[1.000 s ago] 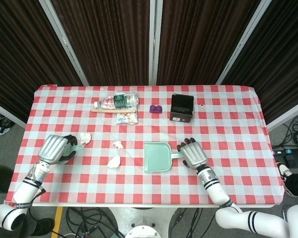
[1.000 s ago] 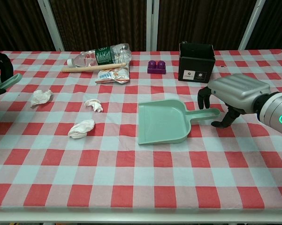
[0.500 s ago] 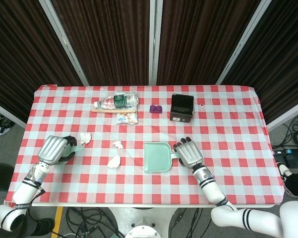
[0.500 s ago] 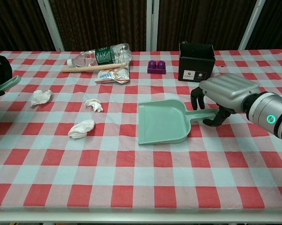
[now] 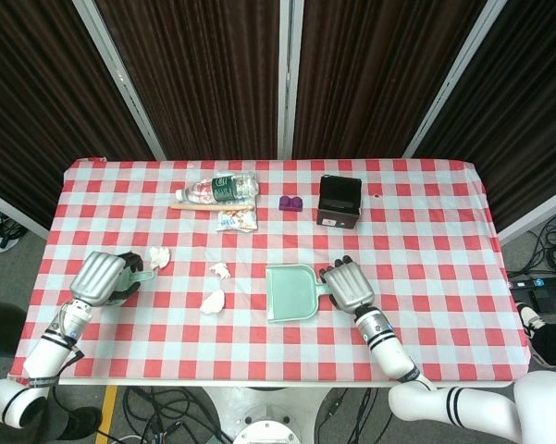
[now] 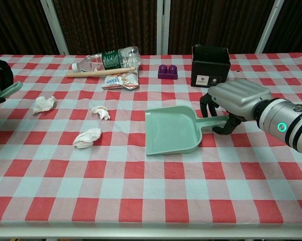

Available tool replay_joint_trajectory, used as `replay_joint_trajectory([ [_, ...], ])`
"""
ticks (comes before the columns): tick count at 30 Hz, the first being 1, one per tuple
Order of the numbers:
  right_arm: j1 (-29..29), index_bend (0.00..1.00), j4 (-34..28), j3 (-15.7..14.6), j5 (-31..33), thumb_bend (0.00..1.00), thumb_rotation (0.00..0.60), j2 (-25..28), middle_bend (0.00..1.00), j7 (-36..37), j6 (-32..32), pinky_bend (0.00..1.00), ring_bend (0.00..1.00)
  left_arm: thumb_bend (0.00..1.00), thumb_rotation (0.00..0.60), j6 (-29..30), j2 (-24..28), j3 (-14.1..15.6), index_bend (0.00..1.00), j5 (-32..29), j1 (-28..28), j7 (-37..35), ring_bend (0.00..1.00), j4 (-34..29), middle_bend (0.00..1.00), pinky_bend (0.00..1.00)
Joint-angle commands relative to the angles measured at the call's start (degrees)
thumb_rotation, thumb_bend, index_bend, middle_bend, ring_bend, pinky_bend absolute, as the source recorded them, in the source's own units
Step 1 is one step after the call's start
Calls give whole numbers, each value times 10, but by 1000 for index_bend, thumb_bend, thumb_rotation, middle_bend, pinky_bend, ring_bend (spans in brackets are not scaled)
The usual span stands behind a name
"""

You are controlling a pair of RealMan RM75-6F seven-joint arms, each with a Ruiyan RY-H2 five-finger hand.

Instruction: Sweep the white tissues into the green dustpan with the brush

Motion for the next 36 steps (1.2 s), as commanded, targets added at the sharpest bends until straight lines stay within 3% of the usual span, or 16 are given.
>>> replay_joint_trajectory([
  [1,3,583,-18,6,14,418,600,14,546,-4,-2,277,352,463,600,-9,-6,-8,539,1,-11,-13,739,17,544,857],
  [7,25,596,-86,23,76,440,600,63,558,-59,-7,280,363,470,600,-48,-41,-21,539,0,-49,13,738,108,543,857],
  [14,63,596,-119,26,148,439,600,72,558,-127,3,280,363,472,600,-110,-71,-15,539,19,-96,-97,736,172,543,857],
  [22,98,596,-99,20,183,440,600,36,557,-153,16,280,363,476,600,-113,-109,4,540,69,-140,-196,726,220,543,856],
  [36,134,596,-55,16,199,440,600,-16,558,-154,21,280,363,477,600,-69,-129,26,544,121,-181,-280,718,183,543,854],
])
